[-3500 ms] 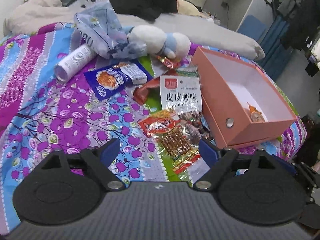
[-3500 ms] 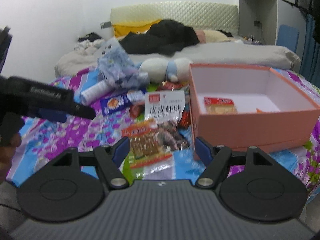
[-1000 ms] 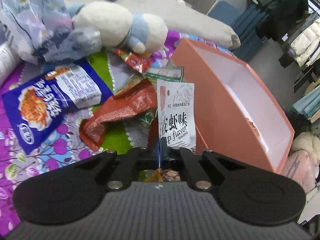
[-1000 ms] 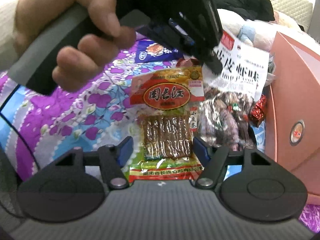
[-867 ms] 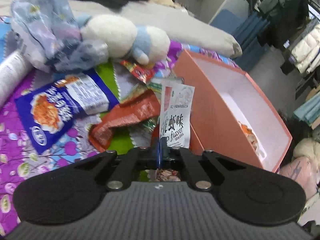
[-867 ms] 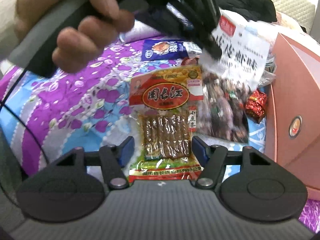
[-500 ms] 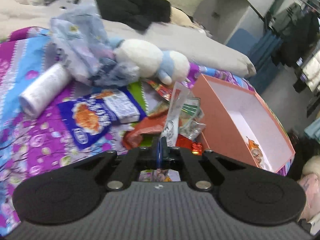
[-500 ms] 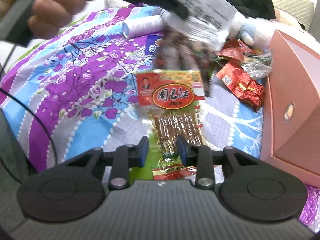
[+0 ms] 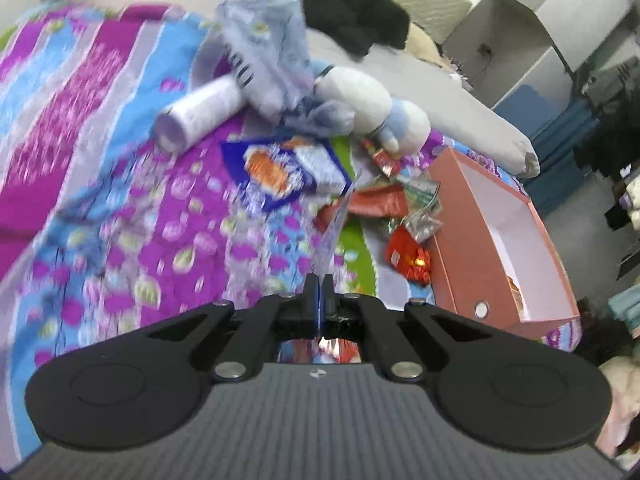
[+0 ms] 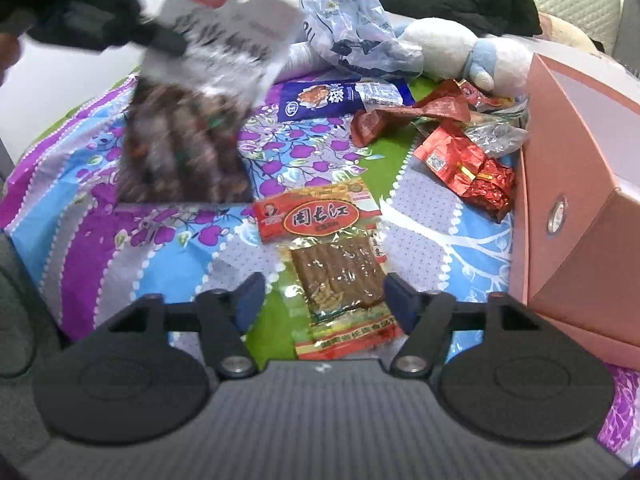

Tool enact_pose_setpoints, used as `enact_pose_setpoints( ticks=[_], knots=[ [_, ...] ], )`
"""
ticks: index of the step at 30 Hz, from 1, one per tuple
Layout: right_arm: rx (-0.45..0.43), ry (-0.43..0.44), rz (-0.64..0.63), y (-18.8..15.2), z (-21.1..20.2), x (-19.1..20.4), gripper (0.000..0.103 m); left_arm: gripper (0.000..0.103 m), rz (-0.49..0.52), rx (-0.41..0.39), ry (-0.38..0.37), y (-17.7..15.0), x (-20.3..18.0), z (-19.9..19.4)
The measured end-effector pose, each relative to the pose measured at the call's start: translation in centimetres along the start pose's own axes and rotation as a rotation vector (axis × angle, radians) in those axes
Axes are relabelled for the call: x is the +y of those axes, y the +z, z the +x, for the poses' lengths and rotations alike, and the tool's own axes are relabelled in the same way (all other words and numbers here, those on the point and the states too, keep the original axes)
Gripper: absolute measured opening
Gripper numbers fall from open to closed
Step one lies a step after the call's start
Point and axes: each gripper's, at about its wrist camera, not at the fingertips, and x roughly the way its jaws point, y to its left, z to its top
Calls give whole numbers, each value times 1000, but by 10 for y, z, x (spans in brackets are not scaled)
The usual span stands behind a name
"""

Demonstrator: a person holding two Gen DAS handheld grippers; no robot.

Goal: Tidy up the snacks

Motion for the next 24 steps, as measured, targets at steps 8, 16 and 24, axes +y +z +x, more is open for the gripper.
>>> enact_pose_setpoints(
  ticks=[8,16,24],
  knots=[
    [47,47,-18,6,27,-13,89,2,-106,-1,14,-19,38,12],
    [59,65,21,6,34,-12,82,76,-242,42,63,-41,72,50],
    [68,20,12,13,27,-4,50,86,-205,13,125,-59,59,61]
  ],
)
